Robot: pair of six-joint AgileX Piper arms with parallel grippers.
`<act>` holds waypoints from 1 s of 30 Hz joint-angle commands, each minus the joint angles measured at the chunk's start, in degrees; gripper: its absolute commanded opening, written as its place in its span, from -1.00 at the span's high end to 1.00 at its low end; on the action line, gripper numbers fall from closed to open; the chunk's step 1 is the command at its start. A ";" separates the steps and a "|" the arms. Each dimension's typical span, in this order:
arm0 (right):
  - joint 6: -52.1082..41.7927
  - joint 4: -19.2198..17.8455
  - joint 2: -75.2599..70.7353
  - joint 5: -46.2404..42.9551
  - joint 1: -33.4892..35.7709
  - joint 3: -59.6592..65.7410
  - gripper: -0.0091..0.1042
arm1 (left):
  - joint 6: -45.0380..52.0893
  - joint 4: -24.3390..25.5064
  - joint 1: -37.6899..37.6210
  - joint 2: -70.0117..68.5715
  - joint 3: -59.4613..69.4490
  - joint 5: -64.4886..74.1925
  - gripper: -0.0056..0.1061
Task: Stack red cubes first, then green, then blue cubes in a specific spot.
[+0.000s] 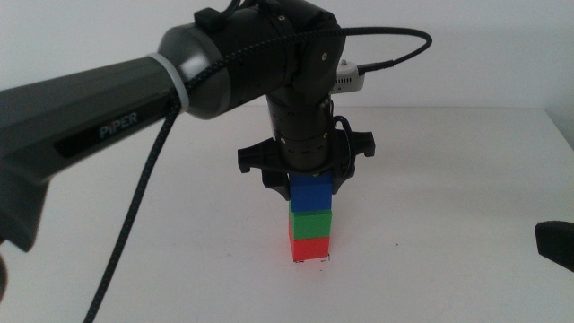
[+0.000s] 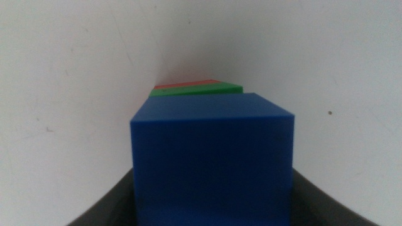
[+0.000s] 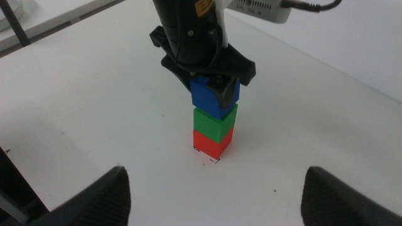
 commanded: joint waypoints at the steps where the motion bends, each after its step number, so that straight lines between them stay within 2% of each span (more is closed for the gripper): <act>1: -0.40 -0.69 -0.20 -0.39 -0.34 0.25 -0.80 | -0.47 0.33 -0.12 0.48 -0.69 -0.12 0.93; 16: -0.40 -0.69 -0.20 -0.39 -0.34 0.25 -0.80 | -0.12 0.48 -0.01 1.88 -0.69 -0.49 0.84; 17: -0.40 -0.69 -0.20 -0.39 -0.34 0.25 -0.80 | 0.83 0.58 -0.01 1.88 -0.69 -0.49 0.42; 22: -0.40 -0.69 -0.20 -0.39 -0.34 0.25 -0.80 | 1.43 0.58 -0.01 1.88 -0.69 -0.49 0.07; 23: -0.40 -0.69 -0.20 -0.39 -0.34 0.25 -0.80 | 1.56 1.00 -0.01 1.88 -0.69 -0.49 -0.14; 30: -0.40 -0.69 -0.20 -0.39 -0.34 0.25 -0.80 | 2.76 1.11 -0.01 1.88 -0.69 -0.49 -0.56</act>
